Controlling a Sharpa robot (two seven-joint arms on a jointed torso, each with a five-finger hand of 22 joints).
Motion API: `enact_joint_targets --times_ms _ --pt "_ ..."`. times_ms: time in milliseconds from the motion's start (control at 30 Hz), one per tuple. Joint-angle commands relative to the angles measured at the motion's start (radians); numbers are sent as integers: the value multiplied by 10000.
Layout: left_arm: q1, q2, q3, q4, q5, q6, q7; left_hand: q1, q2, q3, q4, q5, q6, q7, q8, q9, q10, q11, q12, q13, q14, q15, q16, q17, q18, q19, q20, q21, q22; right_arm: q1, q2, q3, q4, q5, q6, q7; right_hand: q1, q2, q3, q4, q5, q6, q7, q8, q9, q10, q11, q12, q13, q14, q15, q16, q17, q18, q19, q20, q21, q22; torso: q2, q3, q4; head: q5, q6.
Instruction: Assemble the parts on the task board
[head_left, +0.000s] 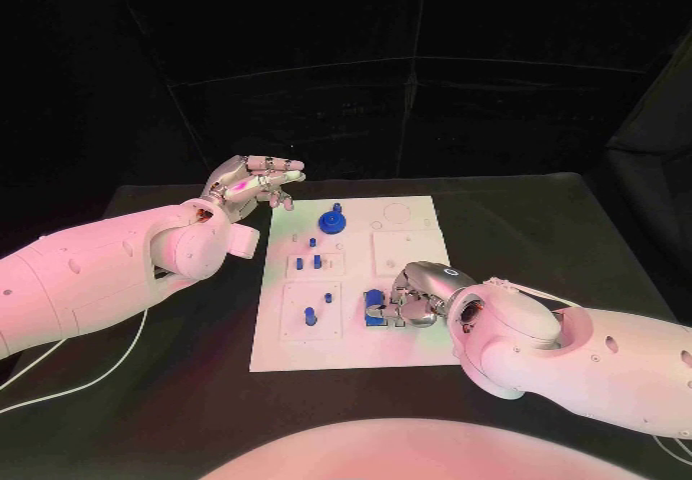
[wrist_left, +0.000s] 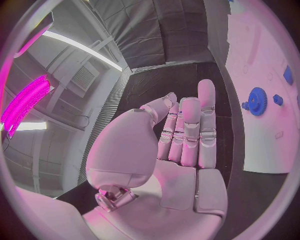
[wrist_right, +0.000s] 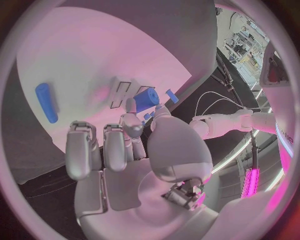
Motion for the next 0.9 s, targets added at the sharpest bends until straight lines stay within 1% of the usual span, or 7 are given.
enact_joint_targets --times_ms 33,200,333,467,633,733,900 --pt "14 6 8 0 34 108 37 49 18 -78 -5 41 -66 33 41 -12 -76 12 48 -12 -69 -5 -30 -11 134 -61 6 -41 -14 13 2 1 26 158 331 193 125 50 -64 9 86 53 -8 38 10 82 11 71 21 543 -50 68 21 -114 132 -1 41 1450 6 -2 -12 -4 -3" --pt "14 10 8 0 34 117 28 49 18 -78 -5 41 -66 33 41 -12 -76 12 48 -12 -69 -5 -30 -11 134 -61 6 -41 -14 14 39 1 -59 191 397 210 828 41 -89 -273 18 69 -17 20 27 110 -2 44 59 546 -64 79 60 -116 136 -16 46 1463 0 -13 5 -20 4" --pt "14 13 7 -2 34 119 26 49 18 -78 -5 41 -66 33 41 -12 -76 12 48 -12 -69 -5 -30 -11 134 -61 6 -41 -14 15 106 1 -206 131 390 156 1207 319 21 -384 20 112 -32 27 42 138 -16 47 98 554 -75 98 108 -122 153 -25 62 1487 -1 -12 3 -16 -2" --pt "14 10 7 2 34 128 18 49 18 -78 -5 41 -66 33 41 -12 -76 12 48 -12 -69 -5 -30 -11 134 -61 6 -41 -14 17 137 1 -347 97 433 140 1594 435 81 -575 14 135 -51 32 56 171 -36 68 154 559 -90 113 146 -128 170 -39 80 1512 -2 -13 24 -17 -7" --pt "14 -18 7 0 34 122 12 49 18 -78 -5 41 -66 33 41 -12 -76 12 48 -12 -69 -5 -30 -11 134 -61 6 -41 -14 18 105 1 -350 120 442 209 1756 347 5 -688 -38 125 -42 20 60 175 -33 50 165 560 -92 114 156 -129 171 -44 81 1517 4 -5 -10 30 -6" --pt "14 -28 6 0 34 121 9 49 18 -78 -5 41 -66 33 41 -12 -76 12 48 -12 -69 -5 -30 -11 134 -61 6 -41 -14 18 58 1 -286 150 281 283 1605 263 -158 -595 -133 102 -9 -3 56 165 -5 18 153 553 -71 97 130 -125 154 -35 65 1500 6 0 -17 30 -8" --pt "14 -38 6 -2 34 120 7 41 22 -88 -2 43 -79 36 43 -14 -93 15 59 -14 -79 -2 -27 -23 133 -63 9 -48 -19 17 -226 2 -59 263 -560 583 1303 151 -492 -319 -257 -242 112 -246 -31 76 95 -126 65 528 1 32 24 -100 78 18 -8 1415 1 7 -19 19 6"
